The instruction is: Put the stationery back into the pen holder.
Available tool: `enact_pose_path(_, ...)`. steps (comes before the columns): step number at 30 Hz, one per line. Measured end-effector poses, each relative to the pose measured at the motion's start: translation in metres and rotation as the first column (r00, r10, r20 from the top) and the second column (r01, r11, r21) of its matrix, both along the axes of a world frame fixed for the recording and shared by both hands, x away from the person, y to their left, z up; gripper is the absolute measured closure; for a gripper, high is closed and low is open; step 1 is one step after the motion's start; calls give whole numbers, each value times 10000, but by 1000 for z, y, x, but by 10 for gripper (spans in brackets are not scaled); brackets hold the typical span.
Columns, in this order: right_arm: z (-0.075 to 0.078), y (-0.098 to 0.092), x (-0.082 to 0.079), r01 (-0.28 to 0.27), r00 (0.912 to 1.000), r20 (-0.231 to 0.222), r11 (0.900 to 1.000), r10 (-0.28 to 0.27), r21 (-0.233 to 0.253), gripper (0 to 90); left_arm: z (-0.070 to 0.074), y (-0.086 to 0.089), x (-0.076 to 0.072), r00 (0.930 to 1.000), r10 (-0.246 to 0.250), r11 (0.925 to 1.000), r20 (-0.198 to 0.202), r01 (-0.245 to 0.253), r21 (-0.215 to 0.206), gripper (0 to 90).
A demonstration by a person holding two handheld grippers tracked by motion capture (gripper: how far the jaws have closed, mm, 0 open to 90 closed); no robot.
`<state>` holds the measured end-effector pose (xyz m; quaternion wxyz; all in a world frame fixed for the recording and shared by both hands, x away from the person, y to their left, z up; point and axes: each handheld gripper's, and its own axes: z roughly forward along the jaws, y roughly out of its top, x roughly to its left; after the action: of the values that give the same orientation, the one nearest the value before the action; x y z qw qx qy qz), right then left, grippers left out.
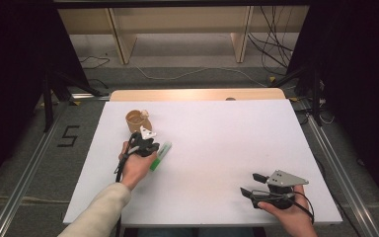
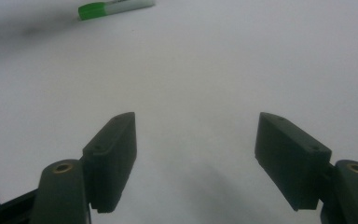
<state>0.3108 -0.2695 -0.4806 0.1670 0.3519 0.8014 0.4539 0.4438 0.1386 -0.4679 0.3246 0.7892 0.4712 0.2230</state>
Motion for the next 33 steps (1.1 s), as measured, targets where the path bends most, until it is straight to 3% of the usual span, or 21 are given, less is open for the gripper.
enact_pose_path(1, 0, 0, 0, 1, 10000, -1, 10000, -1, 2, 301, -2, -4, 11, 9996, 162, 9999, -213, -162, 10, 898)
enact_pose_path(5, 0, 0, 0, -4, 10000, -17, 10000, 4, -1, 301, -6, -11, 27, 9976, 397, 9992, -560, -402, -82, 898)
enact_pose_path(12, 0, 0, 0, -17, 10000, -22, 10000, 17, 4, 301, -12, -16, 42, 9936, 671, 9977, -913, -678, -51, 898)
enact_pose_path(21, -1, 0, 0, -34, 10000, -27, 10000, 34, -27, 302, -17, -16, 49, 9902, 842, 9963, -1118, -858, -89, 898)
enact_pose_path(33, -1, 0, 0, -40, 10000, -38, 10000, 40, -44, 302, -16, -23, 48, 9923, 511, 9987, -1131, -518, -33, 898)
